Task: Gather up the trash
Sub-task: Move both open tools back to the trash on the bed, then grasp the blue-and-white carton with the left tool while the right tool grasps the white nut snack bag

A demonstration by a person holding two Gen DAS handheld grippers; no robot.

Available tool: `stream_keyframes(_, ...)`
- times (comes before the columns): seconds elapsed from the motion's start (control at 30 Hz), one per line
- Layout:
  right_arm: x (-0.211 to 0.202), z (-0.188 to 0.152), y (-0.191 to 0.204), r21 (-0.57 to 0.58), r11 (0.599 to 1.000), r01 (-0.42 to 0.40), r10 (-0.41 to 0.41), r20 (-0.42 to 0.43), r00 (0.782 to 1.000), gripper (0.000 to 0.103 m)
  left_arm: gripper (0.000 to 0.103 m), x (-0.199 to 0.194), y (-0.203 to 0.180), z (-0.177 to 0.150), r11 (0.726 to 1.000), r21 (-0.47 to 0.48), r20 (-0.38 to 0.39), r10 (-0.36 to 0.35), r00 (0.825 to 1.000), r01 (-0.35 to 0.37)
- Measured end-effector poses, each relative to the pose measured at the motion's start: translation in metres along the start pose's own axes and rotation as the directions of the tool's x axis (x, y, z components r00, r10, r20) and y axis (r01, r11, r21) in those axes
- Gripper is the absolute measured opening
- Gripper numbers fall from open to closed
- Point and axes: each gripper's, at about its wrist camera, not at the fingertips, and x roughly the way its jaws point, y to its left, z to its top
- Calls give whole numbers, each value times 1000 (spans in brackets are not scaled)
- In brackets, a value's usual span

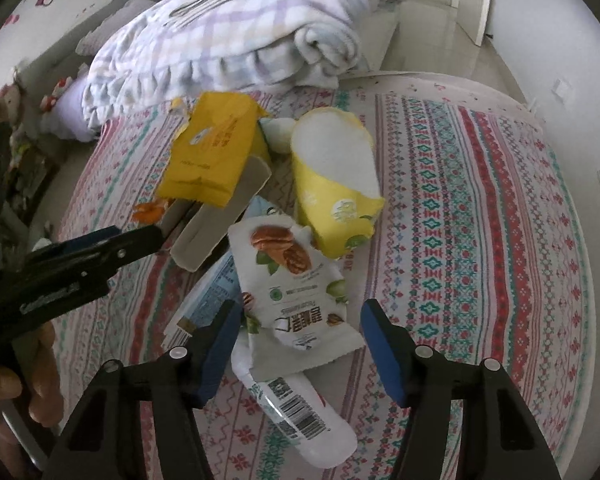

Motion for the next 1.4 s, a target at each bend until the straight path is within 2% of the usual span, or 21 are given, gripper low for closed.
stream_keyframes(0.13, 5, -3, 10, -37, 999, 5, -5, -18, 1000, 56, 38, 4, 5, 0, 997, -24, -15, -68, 998, 67)
stream_keyframes(0.17, 6, -3, 12, -44, 999, 9, -10, -19, 1000, 56, 31, 3, 3, 0, 997, -15, -12, -77, 997, 77)
stream_keyframes(0.2, 7, -4, 13, -48, 999, 8, -8, -17, 1000, 53, 21, 2, 1, 0, 997, -5, -10, -83, 997, 83)
stream_keyframes(0.23, 8, -4, 14, -52, 999, 9, -10, -19, 1000, 50, 17, 1, 0, -1, 996, 0, -8, -87, 996, 87)
stream_keyframes(0.3, 10, -4, 14, -53, 998, 13, -14, -23, 1000, 47, 12, -2, -2, -1, 997, 9, -2, -82, 997, 82)
stream_keyframes(0.4, 12, -4, 13, -59, 997, 44, -46, -19, 999, 45, 9, -6, -1, 0, 997, 14, 5, -79, 997, 78)
stream_keyframes(0.57, 13, -3, 11, -63, 997, 50, -52, -19, 998, 44, 5, -13, 1, 0, 997, 29, 18, -71, 997, 70)
stream_keyframes(0.73, 11, -4, 13, -75, 996, 47, -48, -15, 999, 29, 3, -17, 4, -3, 997, 28, 17, -74, 997, 73)
stream_keyframes(0.9, 5, -5, 13, -78, 996, 34, -35, -1, 999, 26, 3, -22, 9, -8, 996, 18, 9, -83, 996, 83)
stream_keyframes(0.97, 5, -5, 13, -80, 996, 35, -35, -3, 999, 29, 3, -26, 13, -10, 996, 6, 4, -91, 996, 91)
stream_keyframes(1.0, 6, -5, 14, -81, 996, 44, -45, -6, 999, 37, 3, -27, 14, -10, 996, 3, 4, -93, 996, 93)
stream_keyframes(1.03, 7, -5, 15, -85, 994, 61, -62, -8, 998, 52, 3, -26, 16, -10, 996, 2, 6, -94, 996, 94)
stream_keyframes(1.07, 8, -5, 17, -92, 993, 78, -79, -5, 997, 57, 3, -28, 17, -11, 996, 0, 8, -94, 996, 94)
stream_keyframes(1.2, 14, -7, 30, -157, 980, 124, -126, -1, 992, 59, 2, -31, 20, -13, 996, 3, 13, -88, 996, 88)
stream_keyframes(1.27, 19, -9, 35, -193, 964, 182, -185, 4, 983, 59, 2, -30, 21, -13, 996, 0, 13, -85, 996, 85)
stream_keyframes(1.3, 22, -10, 38, -212, 954, 214, -218, 6, 976, 58, 2, -30, 21, -13, 996, -2, 13, -86, 996, 86)
stream_keyframes(1.37, 26, -10, 39, -227, 945, 238, -242, 7, 970, 47, 2, -30, 22, -14, 996, -5, 13, -88, 996, 88)
stream_keyframes(1.4, 25, -10, 38, -225, 946, 234, -238, 6, 971, 27, 1, -31, 23, -14, 996, -4, 15, -89, 996, 90)
